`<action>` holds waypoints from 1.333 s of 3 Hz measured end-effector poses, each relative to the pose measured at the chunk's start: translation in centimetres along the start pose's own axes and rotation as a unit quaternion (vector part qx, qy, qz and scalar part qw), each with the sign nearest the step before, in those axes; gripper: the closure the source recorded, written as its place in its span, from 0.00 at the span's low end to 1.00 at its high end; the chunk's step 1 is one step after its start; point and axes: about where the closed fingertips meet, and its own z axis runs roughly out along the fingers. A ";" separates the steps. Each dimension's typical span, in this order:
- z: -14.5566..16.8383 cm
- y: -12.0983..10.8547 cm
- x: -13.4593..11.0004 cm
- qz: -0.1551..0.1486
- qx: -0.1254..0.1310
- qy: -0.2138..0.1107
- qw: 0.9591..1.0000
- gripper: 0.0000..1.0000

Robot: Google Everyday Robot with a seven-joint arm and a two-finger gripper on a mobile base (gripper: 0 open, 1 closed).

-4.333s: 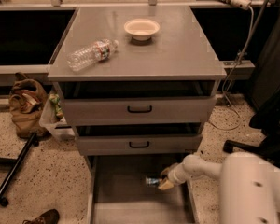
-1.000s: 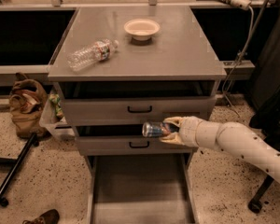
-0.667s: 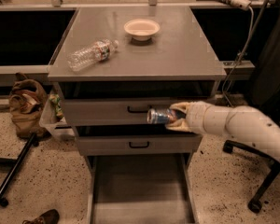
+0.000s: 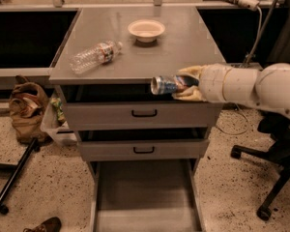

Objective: Pick redbull can from bottom drawer and place on counter

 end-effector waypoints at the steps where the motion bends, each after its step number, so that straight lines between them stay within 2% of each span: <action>1: 0.3 -3.2 -2.4 -0.014 0.007 -0.040 0.999 1.00; 2: 0.3 -3.2 -2.4 -0.014 0.007 -0.040 0.999 1.00; 3: 0.7 -4.4 -2.7 -0.027 0.009 -0.033 0.999 1.00; 4: 1.5 -8.6 -3.3 -0.083 0.020 -0.016 0.996 1.00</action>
Offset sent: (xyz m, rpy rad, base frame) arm 0.0100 0.0131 0.0287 0.0302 -0.0363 0.0578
